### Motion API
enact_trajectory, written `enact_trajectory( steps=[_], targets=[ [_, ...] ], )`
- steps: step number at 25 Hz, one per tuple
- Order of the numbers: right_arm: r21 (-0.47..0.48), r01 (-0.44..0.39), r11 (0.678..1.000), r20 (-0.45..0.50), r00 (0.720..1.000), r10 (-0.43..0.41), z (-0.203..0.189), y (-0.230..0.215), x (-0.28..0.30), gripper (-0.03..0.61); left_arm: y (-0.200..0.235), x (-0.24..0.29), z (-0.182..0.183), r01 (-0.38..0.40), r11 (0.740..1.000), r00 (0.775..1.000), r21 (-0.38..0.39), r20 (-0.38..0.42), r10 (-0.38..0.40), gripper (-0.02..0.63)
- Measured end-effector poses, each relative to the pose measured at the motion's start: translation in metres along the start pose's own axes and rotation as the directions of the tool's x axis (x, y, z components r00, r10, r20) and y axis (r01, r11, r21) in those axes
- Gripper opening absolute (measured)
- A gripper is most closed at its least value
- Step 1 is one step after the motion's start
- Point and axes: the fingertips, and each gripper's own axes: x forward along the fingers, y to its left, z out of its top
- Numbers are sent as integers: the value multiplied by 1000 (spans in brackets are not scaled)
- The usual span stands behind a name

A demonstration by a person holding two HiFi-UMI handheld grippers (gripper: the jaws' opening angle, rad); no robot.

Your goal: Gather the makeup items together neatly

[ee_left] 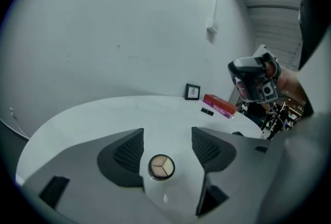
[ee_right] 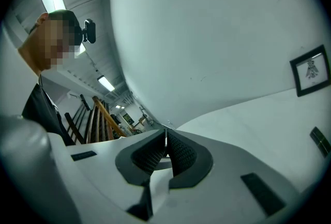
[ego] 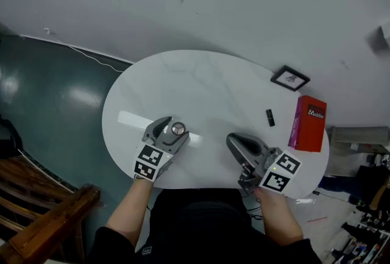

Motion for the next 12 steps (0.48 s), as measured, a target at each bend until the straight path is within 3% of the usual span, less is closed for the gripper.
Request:
enact_trajectory(
  steps=[5,12],
  targets=[
    [8,0,1000,-14,1000,1,1,-2,-3,37,3,19,-28,-28,996,994,79,-101,36,291],
    [2,16,1000,-3,1000,-16,11,-8,-23,37,3,33,-55,-57,996,978,69,-198,69,291]
  ],
)
